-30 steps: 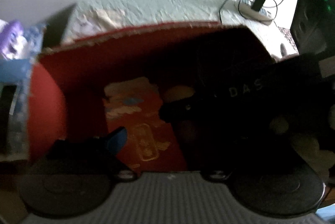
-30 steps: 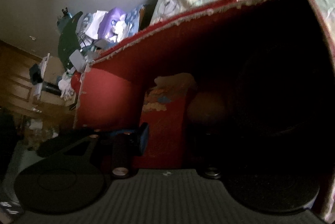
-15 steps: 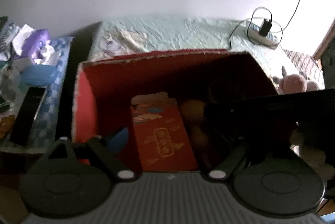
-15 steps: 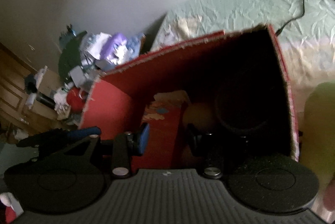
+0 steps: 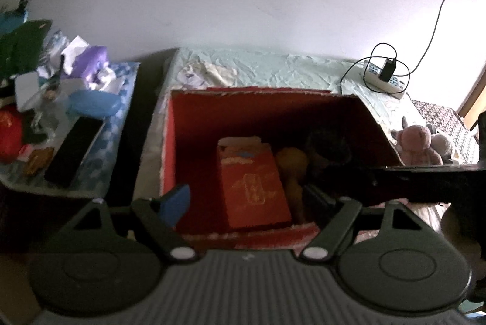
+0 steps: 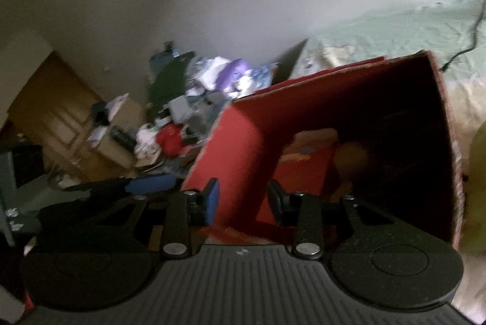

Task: Organize objects
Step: 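Withdraw the right gripper toward the red-and-white figure toy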

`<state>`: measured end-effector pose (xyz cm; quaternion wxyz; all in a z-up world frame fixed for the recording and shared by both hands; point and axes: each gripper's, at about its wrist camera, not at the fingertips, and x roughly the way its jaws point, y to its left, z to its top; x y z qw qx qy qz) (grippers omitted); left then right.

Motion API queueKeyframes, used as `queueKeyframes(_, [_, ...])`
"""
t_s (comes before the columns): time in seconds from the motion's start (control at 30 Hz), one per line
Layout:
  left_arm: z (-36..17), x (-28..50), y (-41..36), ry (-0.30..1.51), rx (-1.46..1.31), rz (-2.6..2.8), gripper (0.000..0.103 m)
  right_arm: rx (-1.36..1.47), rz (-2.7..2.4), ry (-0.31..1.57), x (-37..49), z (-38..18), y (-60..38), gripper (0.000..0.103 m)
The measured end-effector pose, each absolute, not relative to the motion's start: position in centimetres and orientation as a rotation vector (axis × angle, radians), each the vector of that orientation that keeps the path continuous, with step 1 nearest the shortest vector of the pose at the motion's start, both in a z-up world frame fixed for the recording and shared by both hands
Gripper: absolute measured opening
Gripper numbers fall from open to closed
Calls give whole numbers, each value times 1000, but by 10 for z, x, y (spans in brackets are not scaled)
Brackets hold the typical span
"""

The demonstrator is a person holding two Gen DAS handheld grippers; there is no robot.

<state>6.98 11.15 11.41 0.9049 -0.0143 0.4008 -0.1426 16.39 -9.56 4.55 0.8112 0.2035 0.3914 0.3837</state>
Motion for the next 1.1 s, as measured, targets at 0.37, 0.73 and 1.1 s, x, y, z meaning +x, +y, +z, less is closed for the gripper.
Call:
queueKeyframes(0.37, [92,30,131,909,-31,-221,79,395,1042,909,141,37,-71,36])
queueKeyframes(0.73, [53,12,126,1026,-34,-269,83,389,970,1098,141,-1,-53,36])
queueKeyframes(1.1, [8,17,113,1139,-39,-286,73,386,842,1247,147,-32,-42,38])
